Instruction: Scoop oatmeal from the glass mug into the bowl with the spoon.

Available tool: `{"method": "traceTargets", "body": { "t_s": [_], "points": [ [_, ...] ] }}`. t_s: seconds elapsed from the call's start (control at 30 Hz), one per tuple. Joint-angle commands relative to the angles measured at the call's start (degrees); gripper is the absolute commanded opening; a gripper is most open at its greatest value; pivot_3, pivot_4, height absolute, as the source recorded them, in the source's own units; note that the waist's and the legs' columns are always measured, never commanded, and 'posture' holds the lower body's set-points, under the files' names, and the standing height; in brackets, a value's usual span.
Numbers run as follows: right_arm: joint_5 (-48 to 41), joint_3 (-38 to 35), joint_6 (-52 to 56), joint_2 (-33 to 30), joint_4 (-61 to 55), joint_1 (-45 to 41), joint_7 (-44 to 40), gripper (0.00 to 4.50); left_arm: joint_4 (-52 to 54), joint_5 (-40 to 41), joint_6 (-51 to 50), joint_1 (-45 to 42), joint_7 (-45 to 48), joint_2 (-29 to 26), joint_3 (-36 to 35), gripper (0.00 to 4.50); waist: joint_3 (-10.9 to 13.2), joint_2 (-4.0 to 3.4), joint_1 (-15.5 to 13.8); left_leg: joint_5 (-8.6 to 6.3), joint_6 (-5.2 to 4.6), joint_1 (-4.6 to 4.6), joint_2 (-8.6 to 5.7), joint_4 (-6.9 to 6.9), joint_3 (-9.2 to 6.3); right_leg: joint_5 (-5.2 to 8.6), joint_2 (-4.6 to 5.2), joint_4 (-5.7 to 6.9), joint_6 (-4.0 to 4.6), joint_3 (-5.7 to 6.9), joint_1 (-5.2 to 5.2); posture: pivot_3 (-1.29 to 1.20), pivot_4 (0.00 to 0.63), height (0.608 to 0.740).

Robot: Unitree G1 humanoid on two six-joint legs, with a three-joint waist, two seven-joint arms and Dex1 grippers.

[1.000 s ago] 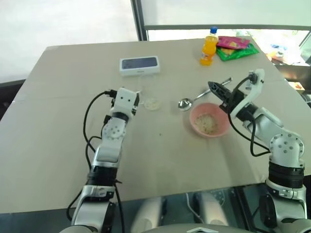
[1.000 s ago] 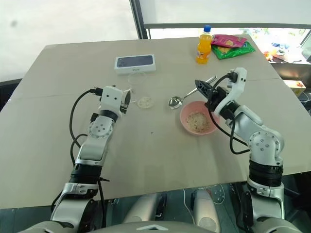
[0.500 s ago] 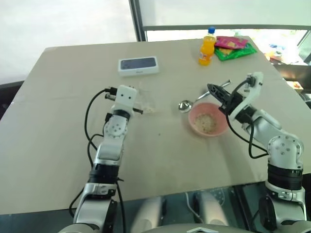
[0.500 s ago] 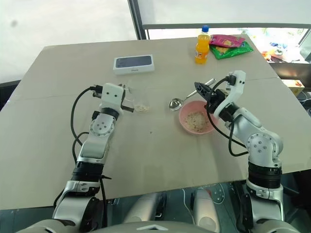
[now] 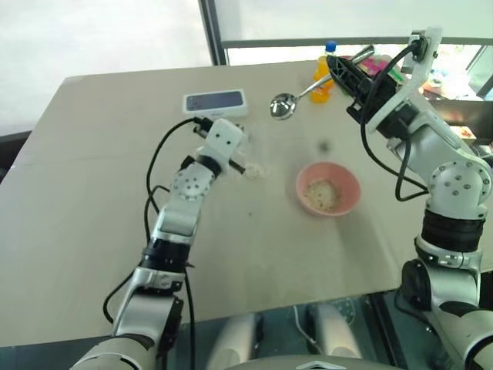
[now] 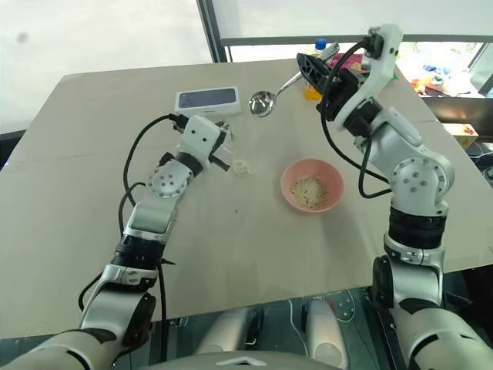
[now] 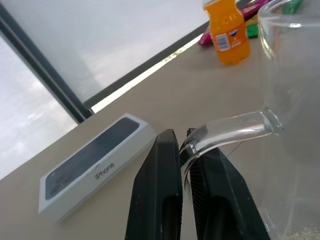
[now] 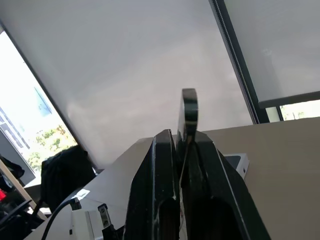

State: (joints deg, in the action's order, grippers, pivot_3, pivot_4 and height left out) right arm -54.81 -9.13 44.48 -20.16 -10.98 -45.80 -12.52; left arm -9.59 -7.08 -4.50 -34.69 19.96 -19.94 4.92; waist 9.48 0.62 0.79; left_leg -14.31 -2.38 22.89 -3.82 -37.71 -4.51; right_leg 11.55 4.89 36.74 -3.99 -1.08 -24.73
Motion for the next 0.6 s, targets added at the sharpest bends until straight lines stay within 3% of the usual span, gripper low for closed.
{"method": "traceTargets", "body": {
  "t_s": [0.03,0.37,0.6],
  "points": [
    [7.0,5.7,-2.3,-2.8,-0.7,1.0,-6.9,0.00,1.4,-0.2,4.8,-2.9,3.1,-1.5,1.3,0.07,0.0,0.00,0.0,0.00,-0.01,0.00,0.00,0.00,0.00,0.00,0.00,0.00,0.00,0.00,0.00,0.00,0.150,0.740],
    [28.7,19.1,-16.7,-6.3,3.5,0.1,-20.3,0.00,-5.3,-3.4,13.8,-9.7,4.6,-3.5,3.9,0.07,0.0,0.01,0.0,0.02,0.03,0.00,-0.01,-0.01,0.02,0.00,0.00,0.01,0.00,0.00,-0.02,0.00,0.150,0.740],
    [36.2,21.2,-22.8,-4.6,7.8,0.7,-23.4,0.00,-8.8,-3.5,16.0,-12.3,5.6,-2.4,4.6,0.07,0.0,0.02,0.0,0.02,0.04,0.02,-0.02,-0.01,0.02,0.00,0.00,0.00,-0.01,0.01,-0.04,0.00,0.150,0.740]
  ]
}}
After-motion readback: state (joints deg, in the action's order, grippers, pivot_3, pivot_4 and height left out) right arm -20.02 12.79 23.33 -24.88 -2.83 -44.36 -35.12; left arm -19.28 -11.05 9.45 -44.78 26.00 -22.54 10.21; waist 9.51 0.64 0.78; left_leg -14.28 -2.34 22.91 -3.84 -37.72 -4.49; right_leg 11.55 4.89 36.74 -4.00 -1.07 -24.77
